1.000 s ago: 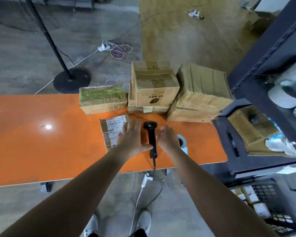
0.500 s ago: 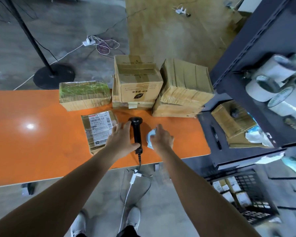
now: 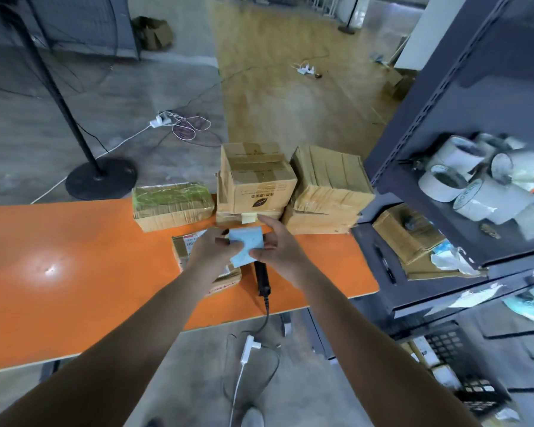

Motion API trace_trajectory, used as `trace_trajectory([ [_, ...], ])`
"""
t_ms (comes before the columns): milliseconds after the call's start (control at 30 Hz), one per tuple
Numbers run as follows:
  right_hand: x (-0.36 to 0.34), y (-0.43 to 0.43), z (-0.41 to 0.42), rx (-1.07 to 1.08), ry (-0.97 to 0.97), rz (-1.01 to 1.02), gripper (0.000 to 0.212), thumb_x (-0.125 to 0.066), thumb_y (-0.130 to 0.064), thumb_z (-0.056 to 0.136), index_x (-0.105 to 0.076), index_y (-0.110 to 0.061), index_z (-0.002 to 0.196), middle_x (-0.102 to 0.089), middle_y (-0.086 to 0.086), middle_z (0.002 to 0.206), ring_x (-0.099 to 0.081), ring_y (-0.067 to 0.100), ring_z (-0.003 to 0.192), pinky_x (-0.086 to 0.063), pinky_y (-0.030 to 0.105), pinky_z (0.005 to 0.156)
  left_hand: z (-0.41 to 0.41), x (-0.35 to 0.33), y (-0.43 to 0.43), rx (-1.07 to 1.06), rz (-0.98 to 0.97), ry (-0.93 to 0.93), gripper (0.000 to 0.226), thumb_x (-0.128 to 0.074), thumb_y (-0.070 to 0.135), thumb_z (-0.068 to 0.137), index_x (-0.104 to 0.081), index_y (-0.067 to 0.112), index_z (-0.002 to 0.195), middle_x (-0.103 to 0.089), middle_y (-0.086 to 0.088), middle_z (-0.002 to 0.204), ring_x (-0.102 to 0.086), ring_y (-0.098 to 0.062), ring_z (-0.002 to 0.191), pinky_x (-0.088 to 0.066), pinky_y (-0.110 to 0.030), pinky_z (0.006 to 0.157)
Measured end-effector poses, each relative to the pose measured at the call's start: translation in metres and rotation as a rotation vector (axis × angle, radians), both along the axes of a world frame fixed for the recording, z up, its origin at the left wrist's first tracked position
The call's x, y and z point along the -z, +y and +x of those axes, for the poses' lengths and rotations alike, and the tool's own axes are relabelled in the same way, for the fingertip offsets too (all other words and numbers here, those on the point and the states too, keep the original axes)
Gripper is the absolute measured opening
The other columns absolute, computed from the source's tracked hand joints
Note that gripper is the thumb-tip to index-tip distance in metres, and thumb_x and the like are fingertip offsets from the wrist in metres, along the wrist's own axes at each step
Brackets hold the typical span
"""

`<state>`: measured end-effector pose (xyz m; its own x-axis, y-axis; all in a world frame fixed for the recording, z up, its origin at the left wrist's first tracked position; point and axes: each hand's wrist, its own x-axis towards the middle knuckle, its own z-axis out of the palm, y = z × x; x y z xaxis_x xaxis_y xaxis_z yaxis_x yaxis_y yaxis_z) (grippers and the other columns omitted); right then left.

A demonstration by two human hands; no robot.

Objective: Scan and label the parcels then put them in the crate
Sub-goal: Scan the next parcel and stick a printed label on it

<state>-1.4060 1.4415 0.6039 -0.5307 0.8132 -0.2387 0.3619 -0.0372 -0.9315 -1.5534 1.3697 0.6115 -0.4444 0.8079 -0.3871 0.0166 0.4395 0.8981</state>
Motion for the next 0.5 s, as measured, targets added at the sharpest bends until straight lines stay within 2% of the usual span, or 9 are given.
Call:
trace_trajectory([
  [67, -0.009, -0.009, -0.008, -0.012, 0.04, 0.002, 0.062, -0.068, -0.002, 0.089, -0.045, -0.024, 0.142, -0.063, -0.004, 0.089, -0.064, -0.002, 0.076, -0.052, 0.012, 0.071, -0.012, -0.004, -0.01, -0.028, 0.037, -0.06, 0.04, -0.074, 0.018, 0.083, -0.055, 0.018, 0.118, -0.067, 0.0, 0.099, -0.063, -0.018, 0.091, -0.053, -0.041, 0.081],
  [167, -0.018, -0.02, -0.023, 0.041, 0.076, 0.016, 0.047, -0.065, -0.013, 0.094, -0.05, -0.025, 0.137, -0.063, -0.007, 0.093, -0.062, 0.002, 0.085, -0.049, 0.008, 0.069, -0.025, -0.007, -0.024, -0.047, 0.101, -0.098, 0.047, -0.077, 0.009, 0.08, -0.053, 0.018, 0.12, -0.068, 0.001, 0.095, -0.065, -0.02, 0.091, -0.053, -0.039, 0.077],
  [267, -0.021, -0.027, -0.036, 0.038, 0.079, 0.066, 0.05, -0.067, -0.01, 0.093, -0.05, -0.023, 0.138, -0.067, -0.005, 0.103, -0.064, -0.002, 0.088, -0.049, 0.009, 0.07, -0.036, -0.011, -0.036, -0.049, 0.16, -0.126, 0.05, -0.075, 0.003, 0.081, -0.05, 0.017, 0.122, -0.068, -0.003, 0.098, -0.065, -0.016, 0.086, -0.05, -0.03, 0.067],
  [367, -0.021, -0.031, -0.046, -0.024, 0.06, 0.117, 0.056, -0.069, -0.009, 0.09, -0.049, -0.026, 0.139, -0.07, -0.003, 0.109, -0.066, 0.003, 0.097, -0.051, 0.014, 0.077, -0.047, -0.013, -0.046, -0.039, 0.205, -0.149, 0.053, -0.074, 0.003, 0.081, -0.046, 0.018, 0.123, -0.067, -0.005, 0.104, -0.065, -0.017, 0.09, -0.049, -0.027, 0.065],
  [500, -0.024, -0.037, -0.053, -0.069, 0.037, 0.151, 0.053, -0.07, -0.007, 0.089, -0.052, -0.025, 0.135, -0.069, -0.008, 0.109, -0.063, -0.006, 0.098, -0.048, 0.01, 0.078, -0.06, -0.013, -0.055, -0.02, 0.244, -0.087, 0.056, -0.073, 0.002, 0.082, -0.045, 0.02, 0.127, -0.068, -0.005, 0.103, -0.065, -0.016, 0.087, -0.047, -0.022, 0.064],
])
